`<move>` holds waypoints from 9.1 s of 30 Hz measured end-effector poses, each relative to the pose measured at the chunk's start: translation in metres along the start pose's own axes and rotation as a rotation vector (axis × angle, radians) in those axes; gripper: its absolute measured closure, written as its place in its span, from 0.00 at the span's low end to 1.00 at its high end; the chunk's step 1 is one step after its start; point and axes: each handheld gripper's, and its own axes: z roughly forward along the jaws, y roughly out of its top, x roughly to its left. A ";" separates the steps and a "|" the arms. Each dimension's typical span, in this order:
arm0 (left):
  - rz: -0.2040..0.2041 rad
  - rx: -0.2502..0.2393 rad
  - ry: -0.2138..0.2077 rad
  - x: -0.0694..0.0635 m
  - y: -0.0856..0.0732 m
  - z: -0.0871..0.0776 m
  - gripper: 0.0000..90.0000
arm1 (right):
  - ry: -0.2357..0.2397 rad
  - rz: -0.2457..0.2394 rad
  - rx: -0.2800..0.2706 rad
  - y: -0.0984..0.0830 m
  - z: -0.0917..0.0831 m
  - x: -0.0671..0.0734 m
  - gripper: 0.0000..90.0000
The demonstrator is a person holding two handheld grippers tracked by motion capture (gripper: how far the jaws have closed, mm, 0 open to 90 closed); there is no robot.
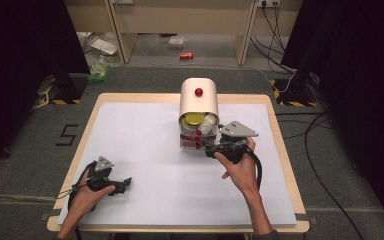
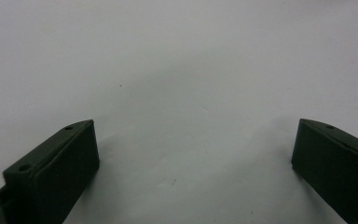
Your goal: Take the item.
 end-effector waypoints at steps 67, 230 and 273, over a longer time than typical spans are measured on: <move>0.002 0.001 0.001 0.000 0.000 0.000 0.00 | 0.082 -0.142 0.150 0.017 0.021 0.007 0.35; 0.000 0.000 0.002 0.000 0.000 0.000 0.00 | 0.057 0.077 0.013 0.013 0.003 0.026 0.44; 0.000 -0.001 0.001 0.000 0.000 0.000 0.00 | -0.149 0.180 0.032 -0.057 -0.062 -0.050 0.44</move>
